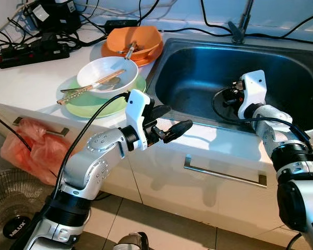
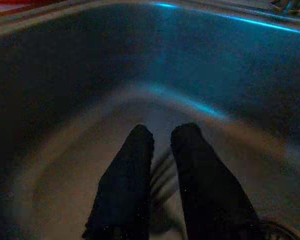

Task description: Kitchen organization

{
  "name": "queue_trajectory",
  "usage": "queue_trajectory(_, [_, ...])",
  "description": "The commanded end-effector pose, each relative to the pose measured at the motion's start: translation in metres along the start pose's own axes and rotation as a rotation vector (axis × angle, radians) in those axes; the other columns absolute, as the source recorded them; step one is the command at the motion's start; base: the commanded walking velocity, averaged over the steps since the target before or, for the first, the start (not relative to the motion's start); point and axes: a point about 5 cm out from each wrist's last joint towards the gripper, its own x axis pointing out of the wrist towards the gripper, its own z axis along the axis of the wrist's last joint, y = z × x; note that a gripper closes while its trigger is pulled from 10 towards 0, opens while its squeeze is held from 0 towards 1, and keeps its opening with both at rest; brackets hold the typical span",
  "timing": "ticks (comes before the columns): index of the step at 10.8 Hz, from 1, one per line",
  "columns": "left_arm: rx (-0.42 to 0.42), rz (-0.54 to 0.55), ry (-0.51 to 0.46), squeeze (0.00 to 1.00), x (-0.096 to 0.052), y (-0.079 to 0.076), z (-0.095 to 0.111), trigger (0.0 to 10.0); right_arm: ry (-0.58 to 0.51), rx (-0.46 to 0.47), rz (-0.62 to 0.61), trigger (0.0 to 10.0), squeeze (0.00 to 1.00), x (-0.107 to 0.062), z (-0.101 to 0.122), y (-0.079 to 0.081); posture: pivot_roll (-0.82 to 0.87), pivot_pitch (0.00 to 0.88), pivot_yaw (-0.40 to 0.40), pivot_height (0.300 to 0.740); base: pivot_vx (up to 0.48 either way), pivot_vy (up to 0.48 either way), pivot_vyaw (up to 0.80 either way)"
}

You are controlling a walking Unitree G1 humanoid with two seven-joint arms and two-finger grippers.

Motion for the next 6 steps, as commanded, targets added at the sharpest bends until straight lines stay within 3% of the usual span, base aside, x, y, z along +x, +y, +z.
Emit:
queue_trajectory(1, [0.009, -0.002, 0.01, 0.75, -0.004, 0.001, 0.0, 10.0, -0.013, -0.029, 0.003, 10.0, 1.0, 0.001, 0.008, -0.003, 0.09, 0.109, 0.104, 0.74, 0.0, 0.0, 0.0])
queue_trajectory(3, [0.015, -0.012, 0.026, 0.75, -0.003, -0.001, -0.003, 10.0, -0.015, -0.027, 0.0, 10.0, 1.0, 0.001, 0.01, -0.005, 0.09, 0.108, 0.1, 0.74, 0.0, 0.0, 0.0])
queue_trajectory(5, [0.058, 0.075, -0.005, 0.76, -0.003, 0.007, 0.002, 10.0, -0.063, 0.001, -0.02, 10.0, 1.0, 0.0, 0.017, -0.007, 0.09, 0.109, 0.098, 0.74, 0.0, 0.0, 0.0])
queue_trajectory(6, [0.126, 0.195, -0.059, 0.9, -0.005, 0.019, 0.011, 10.0, -0.123, 0.032, -0.033, 10.0, 1.0, -0.002, 0.026, -0.01, 0.09, 0.111, 0.098, 0.74, 0.0, 0.0, 0.0])
